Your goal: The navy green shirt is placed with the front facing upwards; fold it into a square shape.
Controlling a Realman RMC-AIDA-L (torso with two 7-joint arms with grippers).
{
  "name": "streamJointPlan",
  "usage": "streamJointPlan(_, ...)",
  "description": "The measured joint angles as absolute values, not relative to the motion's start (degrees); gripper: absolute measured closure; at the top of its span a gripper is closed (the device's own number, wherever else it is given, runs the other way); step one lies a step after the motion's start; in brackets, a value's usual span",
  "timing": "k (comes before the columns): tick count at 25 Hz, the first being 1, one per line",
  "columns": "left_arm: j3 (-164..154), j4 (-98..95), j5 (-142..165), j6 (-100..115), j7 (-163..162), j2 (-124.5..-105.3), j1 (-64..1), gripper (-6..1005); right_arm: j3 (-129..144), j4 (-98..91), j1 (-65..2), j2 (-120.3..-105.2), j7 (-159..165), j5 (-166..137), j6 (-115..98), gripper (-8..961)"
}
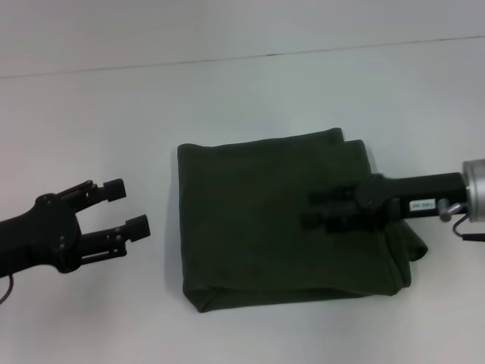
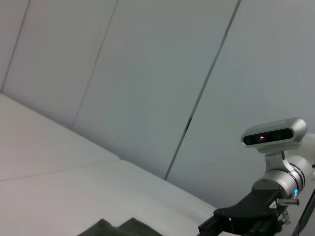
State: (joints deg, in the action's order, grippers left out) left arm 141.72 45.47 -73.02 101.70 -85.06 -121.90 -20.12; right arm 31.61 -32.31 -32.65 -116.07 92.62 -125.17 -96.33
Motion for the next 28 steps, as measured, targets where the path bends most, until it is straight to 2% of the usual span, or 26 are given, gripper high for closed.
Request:
streamJointPlan(7, 141.86, 45.08, -72.75, 103.21, -85.29, -120.82, -19.03, 88, 37.32, -32.51, -33.75, -116.53, 92.34, -125.05, -96.53, 196)
streamJointPlan(12, 141.68, 45.01, -72.49, 103.78, -85.71, -120.35, -18.86, 88, 36.94, -32.45, -33.16, -116.08, 92.68, -124.6, -96.86, 87)
streamJointPlan(17, 141.83, 44.99, -71.88, 103.81, -85.77, -120.32, -18.81, 89, 36.47, -32.53, -33.08, -115.92, 92.81, -124.55, -97.53, 41)
streamJointPlan(28, 141.76, 45.0, -71.7, 103.81, -85.89, -120.31, -18.82, 92, 34.11, -32.72, -32.66, -115.73, 92.31, -124.53, -98.62, 57)
